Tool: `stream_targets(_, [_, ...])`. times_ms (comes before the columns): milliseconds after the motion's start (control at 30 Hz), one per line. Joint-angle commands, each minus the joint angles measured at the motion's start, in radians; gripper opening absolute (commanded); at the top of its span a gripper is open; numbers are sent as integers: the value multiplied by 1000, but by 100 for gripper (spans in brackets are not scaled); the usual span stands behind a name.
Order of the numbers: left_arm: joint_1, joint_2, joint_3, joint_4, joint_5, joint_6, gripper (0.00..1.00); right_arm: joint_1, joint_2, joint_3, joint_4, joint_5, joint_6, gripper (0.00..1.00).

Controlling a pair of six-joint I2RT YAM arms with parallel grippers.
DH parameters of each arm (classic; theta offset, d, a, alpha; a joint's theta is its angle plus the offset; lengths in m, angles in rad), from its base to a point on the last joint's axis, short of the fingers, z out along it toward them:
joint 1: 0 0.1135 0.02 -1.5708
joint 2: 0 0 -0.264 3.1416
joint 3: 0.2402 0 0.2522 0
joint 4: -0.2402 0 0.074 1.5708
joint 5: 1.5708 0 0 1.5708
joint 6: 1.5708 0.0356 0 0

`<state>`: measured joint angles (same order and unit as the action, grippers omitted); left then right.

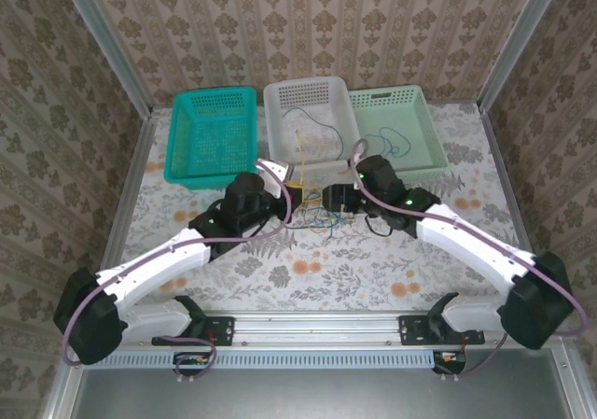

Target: Untangle the cables

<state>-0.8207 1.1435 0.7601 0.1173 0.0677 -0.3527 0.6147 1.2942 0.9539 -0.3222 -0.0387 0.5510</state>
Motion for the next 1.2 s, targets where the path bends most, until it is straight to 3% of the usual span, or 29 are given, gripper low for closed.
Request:
stream_targets(0, [9,-57,-15,50,-10,-38,0,19,61,-18,103,-23,20,80])
stream_targets(167, [17,-97,-5,19,-26,-28,0,25,157,-34,106,-21,-47,81])
stream_targets(333, [18,-81,2,21,-11,-43,0,42,190,-27,177,-3,-19,80])
stream_targets(500, [19,-97,-7,39,-55,-61,0,66,275,60,40,67,-38,74])
stream_targets(700, [34,-132,33,-47,-117,-18,0,84,259,14,-7,117,-62,72])
stream_targets(900, [48,-122,49,-22,-132,-20,1,86,281,-9,-78,143,-59,70])
stream_targets(1033, [48,-123,71,-39,-130,-8,1,85,314,2,-129,167,-44,61])
stream_targets(1167, [57,-163,85,-106,-137,14,1,61,331,-11,-143,164,-2,46])
